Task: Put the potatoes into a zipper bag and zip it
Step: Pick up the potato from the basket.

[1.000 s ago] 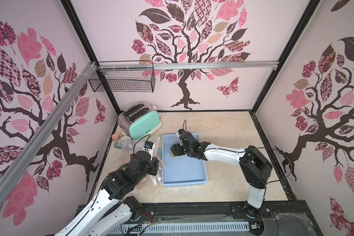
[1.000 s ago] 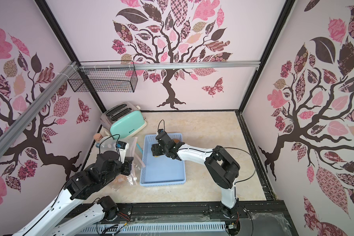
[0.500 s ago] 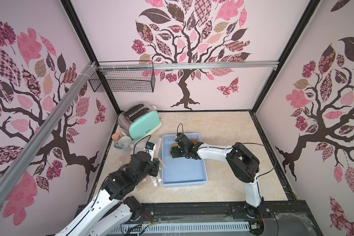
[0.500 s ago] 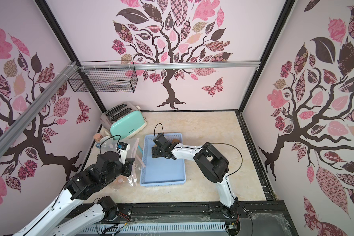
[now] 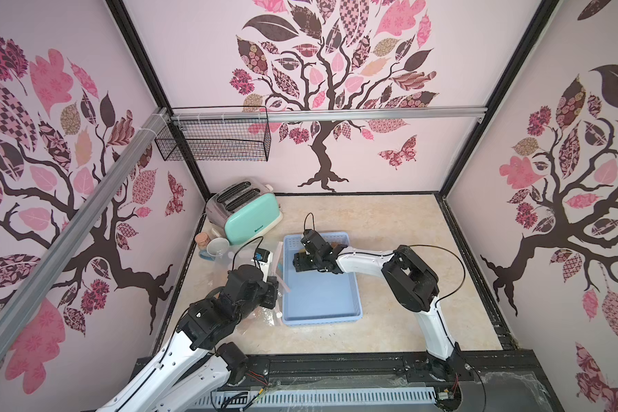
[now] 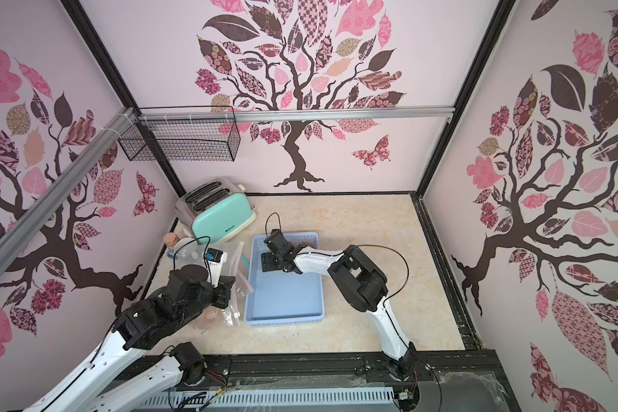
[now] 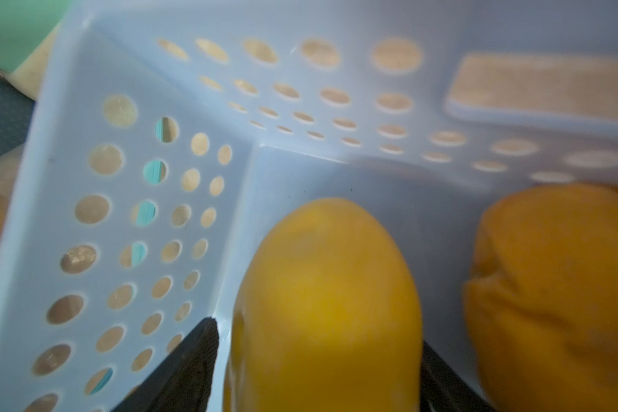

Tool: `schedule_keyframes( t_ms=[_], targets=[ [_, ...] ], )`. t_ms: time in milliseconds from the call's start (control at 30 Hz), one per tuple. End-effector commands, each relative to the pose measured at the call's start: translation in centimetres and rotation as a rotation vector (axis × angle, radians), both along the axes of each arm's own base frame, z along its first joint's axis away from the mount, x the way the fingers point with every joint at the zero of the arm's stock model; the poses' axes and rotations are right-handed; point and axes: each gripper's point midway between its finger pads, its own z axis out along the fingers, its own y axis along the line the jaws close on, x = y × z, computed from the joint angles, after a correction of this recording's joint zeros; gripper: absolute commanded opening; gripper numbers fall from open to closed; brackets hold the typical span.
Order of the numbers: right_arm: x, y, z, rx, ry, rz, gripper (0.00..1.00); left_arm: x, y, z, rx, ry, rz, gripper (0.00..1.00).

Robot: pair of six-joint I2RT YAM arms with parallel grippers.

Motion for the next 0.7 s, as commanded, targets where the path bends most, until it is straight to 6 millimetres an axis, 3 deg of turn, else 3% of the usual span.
schedule_keyframes(
  t_ms=[0,267,533,667],
  targets=[
    [0.3,0.3,-1.2,-0.025,0.005,0.02,0.71,0.1,-0.3,-0.5,-0.002,-0.001,-0.014,0.0],
    [-0.3,0.9,1.4,0.037,-0.038,0.077,0.56,0.1,-0.3,-0.7,-0.001,0.004,-0.013,0.0],
    [-2.2,-0.3,9.4,0.161,-0.165,0.132,0.52,0.1,-0.2,-0.2,-0.002,-0.006,-0.01,0.0],
    [-4.2,-2.3,13.4,0.219,-0.225,0.145,0.5,0.2,-0.9,1.9,-0.041,-0.022,-0.029,0.0]
  ],
)
